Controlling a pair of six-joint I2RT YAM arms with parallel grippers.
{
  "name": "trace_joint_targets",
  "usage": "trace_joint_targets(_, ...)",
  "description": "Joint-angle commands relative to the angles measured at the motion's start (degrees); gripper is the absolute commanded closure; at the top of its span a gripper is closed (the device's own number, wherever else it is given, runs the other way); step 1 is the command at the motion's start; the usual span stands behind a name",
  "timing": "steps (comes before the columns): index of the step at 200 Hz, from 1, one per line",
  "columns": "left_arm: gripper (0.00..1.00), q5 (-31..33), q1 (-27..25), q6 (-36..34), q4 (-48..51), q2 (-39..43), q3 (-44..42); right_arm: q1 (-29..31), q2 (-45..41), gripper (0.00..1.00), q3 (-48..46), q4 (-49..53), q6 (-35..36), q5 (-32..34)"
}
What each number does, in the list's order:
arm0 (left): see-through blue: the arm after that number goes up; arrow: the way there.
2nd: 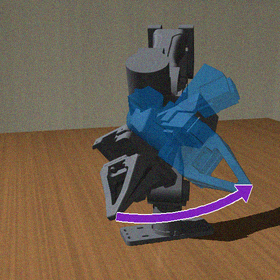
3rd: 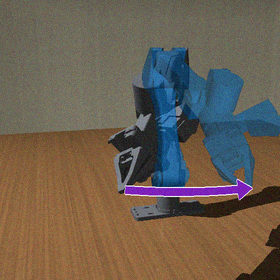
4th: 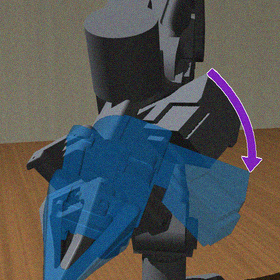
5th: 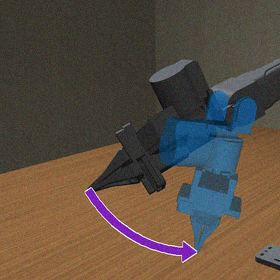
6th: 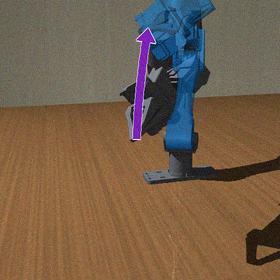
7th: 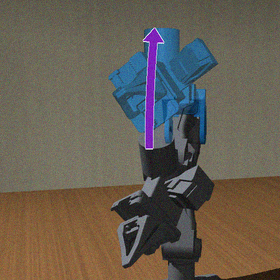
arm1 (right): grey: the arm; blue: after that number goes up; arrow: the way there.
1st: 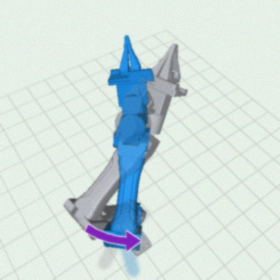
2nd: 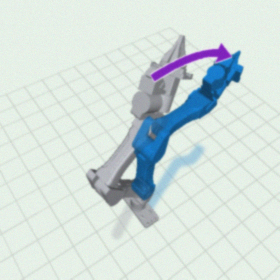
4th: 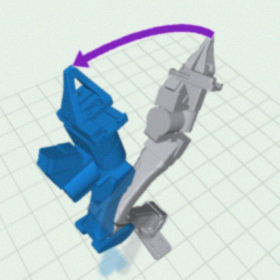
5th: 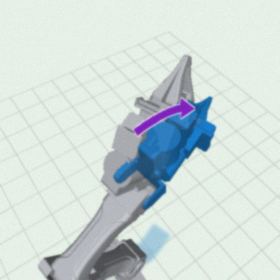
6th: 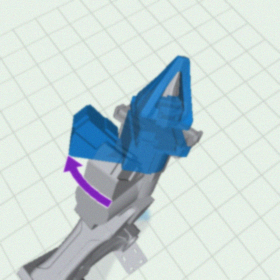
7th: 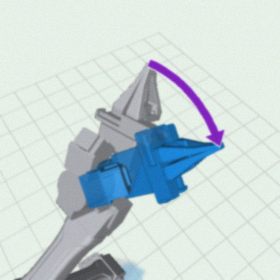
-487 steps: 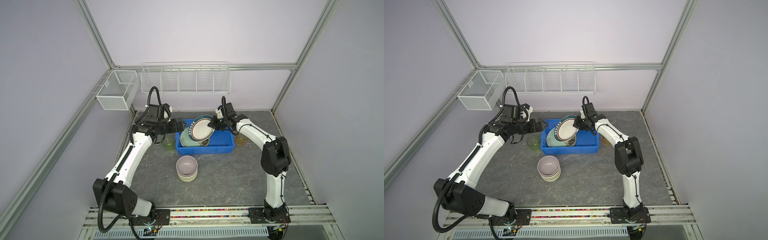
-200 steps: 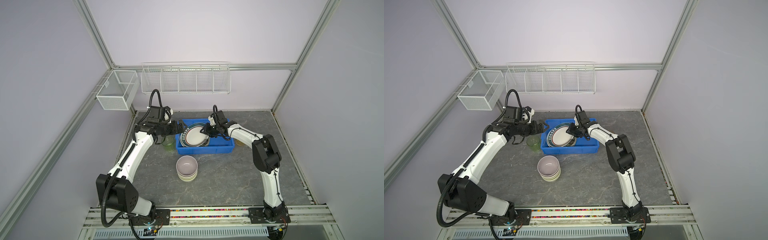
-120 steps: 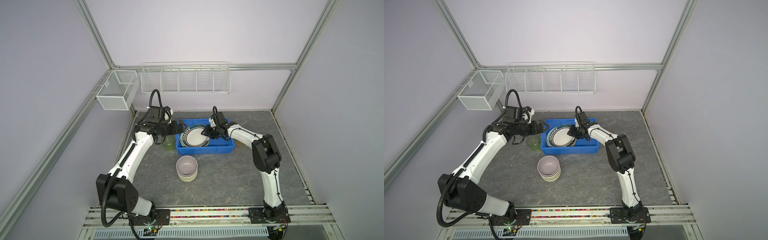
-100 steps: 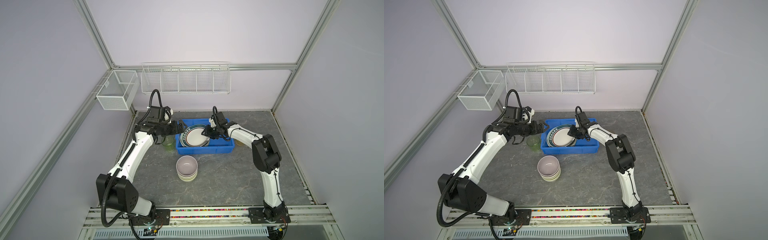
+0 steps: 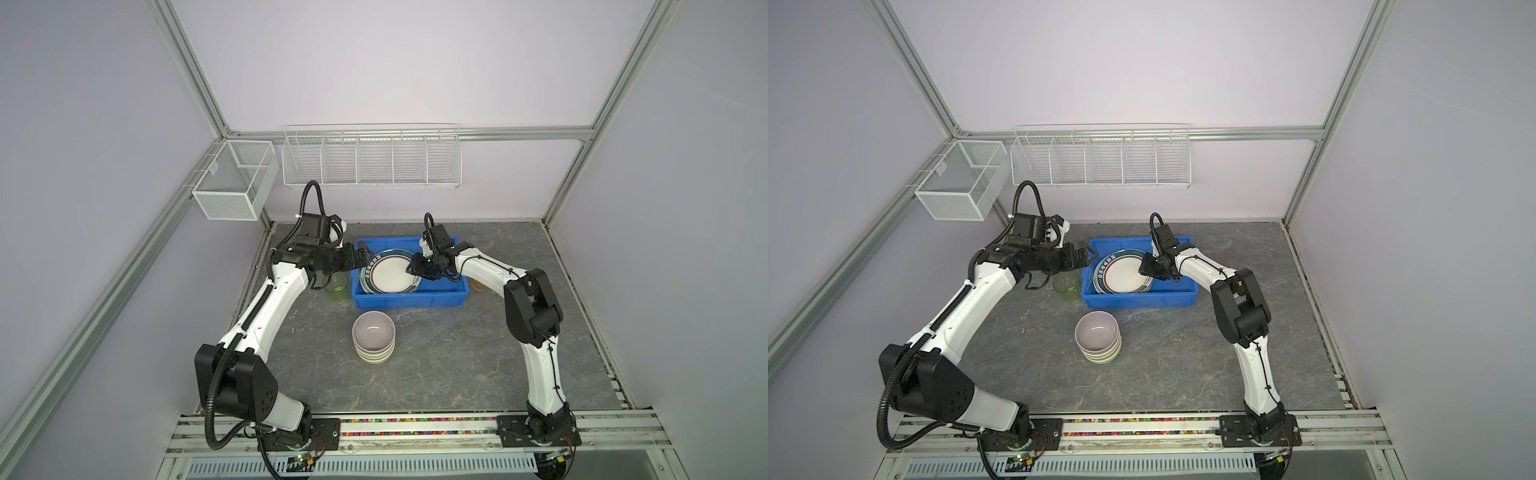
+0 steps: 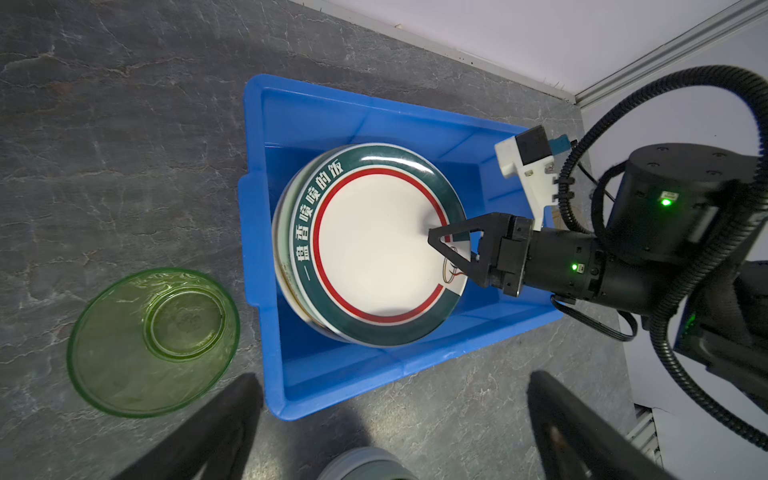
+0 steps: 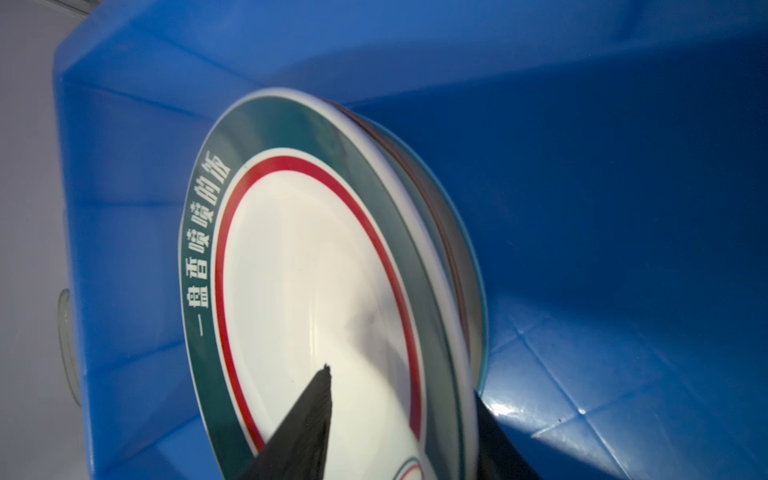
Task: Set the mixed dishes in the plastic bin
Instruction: 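Open both grippers and lift them away from the stacked plates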
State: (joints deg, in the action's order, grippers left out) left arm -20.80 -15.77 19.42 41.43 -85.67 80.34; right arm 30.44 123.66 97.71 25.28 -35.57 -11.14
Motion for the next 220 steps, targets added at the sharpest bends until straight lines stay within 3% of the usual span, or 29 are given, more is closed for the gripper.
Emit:
trace_joint_targets(1, 0.00, 0.3, 0.3, -0.1, 0.1, -0.8, -0.5, 0.4, -3.1, 0.50, 1.2, 3.3, 2.4, 3.2)
trace_joint_targets(54, 0.00, 0.6, 0.2, 0.0, 0.2, -0.7, -0.6, 1.0, -3.8, 0.48, 1.5, 5.5, 3.9, 6.7)
trace_joint_targets(160, 0.01, 0.7, 0.3, -0.1, 0.3, -0.7, -0.8, 2.4, -2.8, 0.48, 3.8, 6.0, 4.4, 5.7)
trace_joint_targets(220, 0.01, 0.9, 0.3, -0.1, 0.3, -0.7, -1.5, 2.9, -8.6, 0.47, 1.1, 7.8, 6.6, 8.0)
